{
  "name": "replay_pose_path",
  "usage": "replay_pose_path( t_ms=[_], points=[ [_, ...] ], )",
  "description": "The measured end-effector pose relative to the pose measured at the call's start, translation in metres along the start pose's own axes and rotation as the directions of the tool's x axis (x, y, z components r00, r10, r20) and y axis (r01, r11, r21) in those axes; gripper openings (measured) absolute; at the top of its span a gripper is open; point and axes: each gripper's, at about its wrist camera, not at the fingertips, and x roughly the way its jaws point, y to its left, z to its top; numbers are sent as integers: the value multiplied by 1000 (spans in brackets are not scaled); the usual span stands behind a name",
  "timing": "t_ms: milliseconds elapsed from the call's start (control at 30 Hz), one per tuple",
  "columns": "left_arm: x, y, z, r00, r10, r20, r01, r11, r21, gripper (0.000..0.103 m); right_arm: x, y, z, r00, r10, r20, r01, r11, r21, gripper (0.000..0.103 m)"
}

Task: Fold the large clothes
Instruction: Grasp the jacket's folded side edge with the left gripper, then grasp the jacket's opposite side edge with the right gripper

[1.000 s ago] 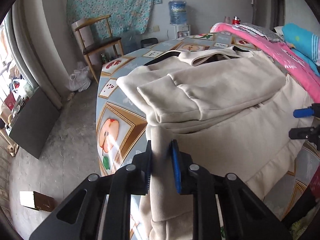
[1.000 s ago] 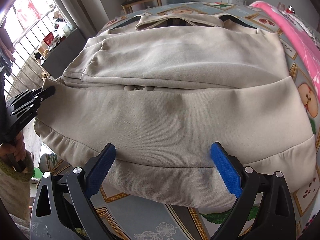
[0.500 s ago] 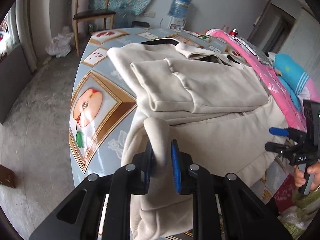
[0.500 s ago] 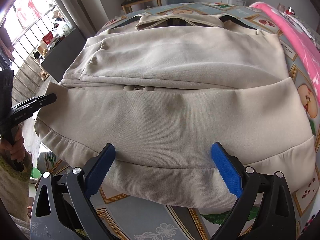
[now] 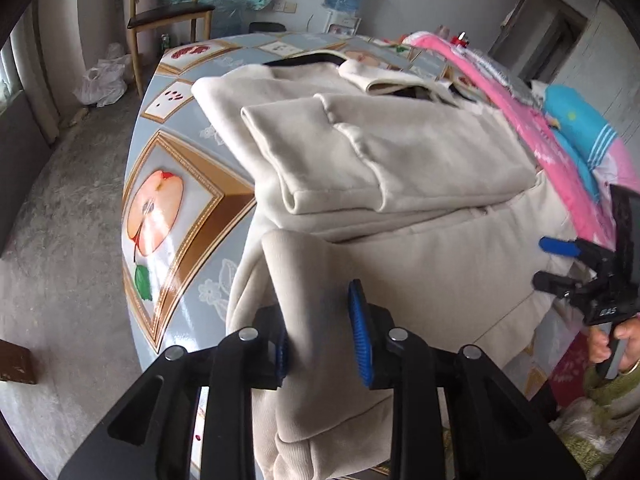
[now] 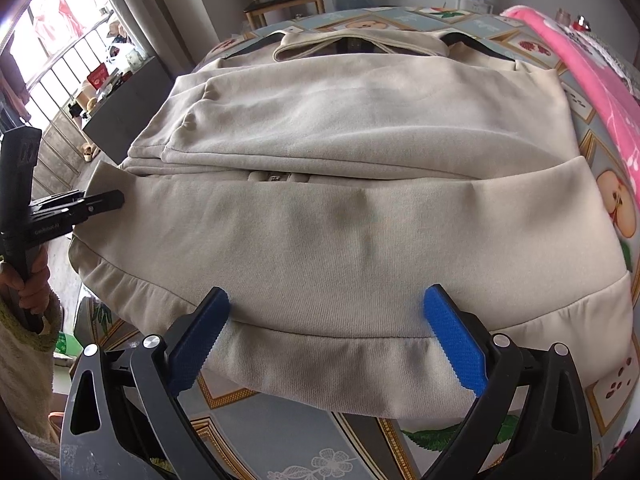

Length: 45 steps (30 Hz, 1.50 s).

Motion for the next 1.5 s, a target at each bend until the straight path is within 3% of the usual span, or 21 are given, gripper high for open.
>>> replay_pose_path(
  t_ms=[167, 300, 567, 667, 800, 933, 1167, 1300, 1500],
  points=[
    [3, -10, 3, 996, 92, -15, -93, 996, -19, 25, -1, -1, -1, 1000, 8, 4, -8, 1000, 1, 95],
    [3, -29, -1, 972, 234, 8, -234, 972, 33, 26, -18, -10, -3, 998, 48, 41, -49, 998, 27, 95],
    [-1, -51, -4, 919, 389, 58, -393, 915, 85, 22, -85, -106, 15, 975, -26, 222, -13, 985, 173, 94],
    [-4, -53, -3, 910, 409, 67, -413, 907, 78, 20, -87, -139, 25, 970, -27, 241, -24, 978, 206, 86],
    [-11, -58, -3, 900, 426, 94, -432, 900, 63, 17, -64, -156, 38, 978, -45, 201, 9, 984, 179, 73],
    [-11, -63, -5, 889, 443, 113, -453, 888, 79, 14, -37, -166, 47, 987, 10, 161, -38, 984, 175, 60],
    [0, -59, -4, 888, 451, 86, -456, 888, 53, 11, -32, -169, 42, 988, 111, 108, -126, 981, 149, 58],
    [4, -56, -5, 888, 454, 75, -459, 887, 59, 10, -43, -171, 35, 977, 193, 86, -202, 973, 114, 53],
    [5, -55, -4, 892, 447, 68, -450, 892, 48, 10, -26, -181, 46, 982, 183, 48, -188, 974, 127, 52]
  ],
)
